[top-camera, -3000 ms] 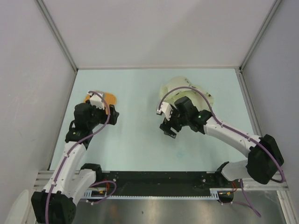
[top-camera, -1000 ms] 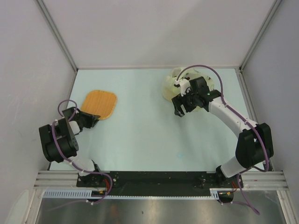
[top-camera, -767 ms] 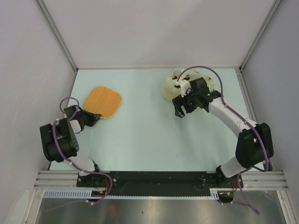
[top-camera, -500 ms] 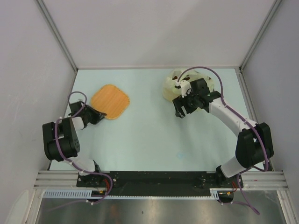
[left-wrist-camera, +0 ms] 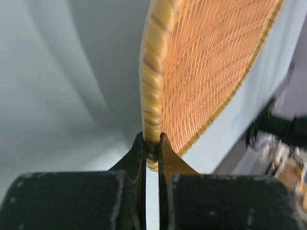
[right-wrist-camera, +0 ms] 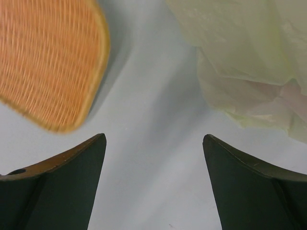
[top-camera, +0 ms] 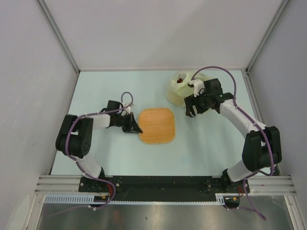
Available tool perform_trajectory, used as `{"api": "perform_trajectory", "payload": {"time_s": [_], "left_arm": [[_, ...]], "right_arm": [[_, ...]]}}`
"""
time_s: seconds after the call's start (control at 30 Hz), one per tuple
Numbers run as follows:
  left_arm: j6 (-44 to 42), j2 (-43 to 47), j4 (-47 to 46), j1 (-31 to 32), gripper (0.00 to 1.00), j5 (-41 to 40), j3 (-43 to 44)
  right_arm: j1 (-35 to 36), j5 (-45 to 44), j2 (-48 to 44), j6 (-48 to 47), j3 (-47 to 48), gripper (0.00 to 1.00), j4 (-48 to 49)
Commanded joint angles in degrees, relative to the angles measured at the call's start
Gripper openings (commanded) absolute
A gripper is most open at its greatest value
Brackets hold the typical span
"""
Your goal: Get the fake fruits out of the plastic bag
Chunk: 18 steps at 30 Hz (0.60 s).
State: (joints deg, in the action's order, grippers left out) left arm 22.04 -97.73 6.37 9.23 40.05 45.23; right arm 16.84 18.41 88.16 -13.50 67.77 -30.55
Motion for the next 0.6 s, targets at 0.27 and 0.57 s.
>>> {"api": "perform_trajectory", "payload": {"time_s": [0.27, 0.57], "left_arm": [[-26.35, -7.47, 27.9, 13.78, 0.0, 13.29, 4.51], [-22.48, -5.54, 27.29, 21.26, 0.0, 8.2, 6.62]], "right_arm": [[-1.37, 4.96, -2.56, 3.91, -3.08, 0.87, 3.65], [-1.02, 6.11, -1.68, 4.97, -5.63, 0.87, 6.37]]}}
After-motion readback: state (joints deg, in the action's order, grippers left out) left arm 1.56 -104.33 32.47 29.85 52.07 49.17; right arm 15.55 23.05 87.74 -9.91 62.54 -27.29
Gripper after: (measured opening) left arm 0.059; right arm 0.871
